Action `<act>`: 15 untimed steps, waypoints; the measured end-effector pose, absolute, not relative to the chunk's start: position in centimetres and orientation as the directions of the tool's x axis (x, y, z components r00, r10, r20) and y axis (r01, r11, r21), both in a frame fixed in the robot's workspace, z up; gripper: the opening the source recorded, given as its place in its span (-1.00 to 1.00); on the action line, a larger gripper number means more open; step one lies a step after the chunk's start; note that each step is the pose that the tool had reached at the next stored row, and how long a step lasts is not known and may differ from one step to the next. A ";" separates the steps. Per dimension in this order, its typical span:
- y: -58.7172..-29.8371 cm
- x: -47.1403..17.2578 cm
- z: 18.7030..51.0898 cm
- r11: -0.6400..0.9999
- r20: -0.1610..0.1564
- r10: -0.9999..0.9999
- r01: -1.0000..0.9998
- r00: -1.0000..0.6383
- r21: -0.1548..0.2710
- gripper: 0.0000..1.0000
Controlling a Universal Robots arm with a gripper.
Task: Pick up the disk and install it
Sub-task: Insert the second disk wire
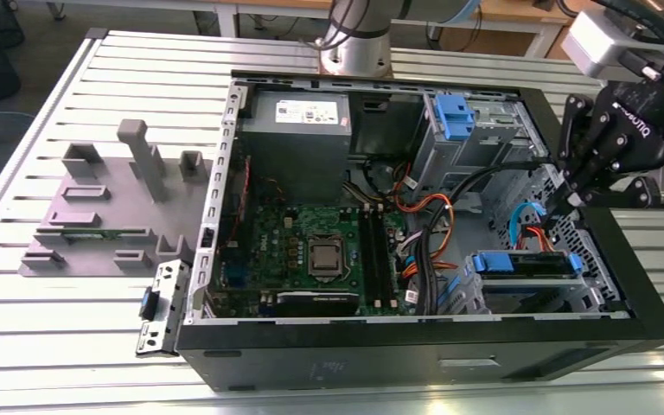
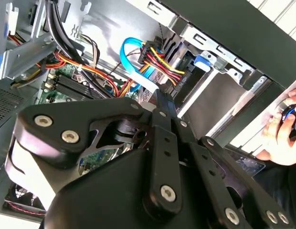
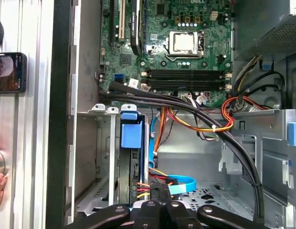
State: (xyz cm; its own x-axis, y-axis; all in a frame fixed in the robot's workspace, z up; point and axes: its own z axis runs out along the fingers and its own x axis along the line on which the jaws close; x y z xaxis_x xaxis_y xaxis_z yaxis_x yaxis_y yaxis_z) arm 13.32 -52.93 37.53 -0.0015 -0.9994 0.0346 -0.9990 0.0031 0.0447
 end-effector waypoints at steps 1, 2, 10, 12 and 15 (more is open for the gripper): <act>-52.9 13.3 37.5 0.003 0.035 -0.999 -0.999 -0.002 0.046 -0.79; -52.9 13.3 37.4 0.003 0.036 -0.999 -0.999 -0.001 0.047 -0.79; -52.9 13.4 36.9 0.001 0.037 -0.999 -0.999 0.001 0.047 -0.52; -52.9 13.4 36.7 0.001 0.038 -0.999 -0.999 0.001 0.048 -0.52; -52.9 13.4 36.3 0.000 0.040 -0.999 -0.999 0.002 0.048 -0.52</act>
State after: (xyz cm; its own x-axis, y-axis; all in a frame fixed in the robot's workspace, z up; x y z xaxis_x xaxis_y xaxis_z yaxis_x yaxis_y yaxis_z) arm 13.44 -52.92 36.31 0.0017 -0.9992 0.0399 -0.9988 0.0002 0.0480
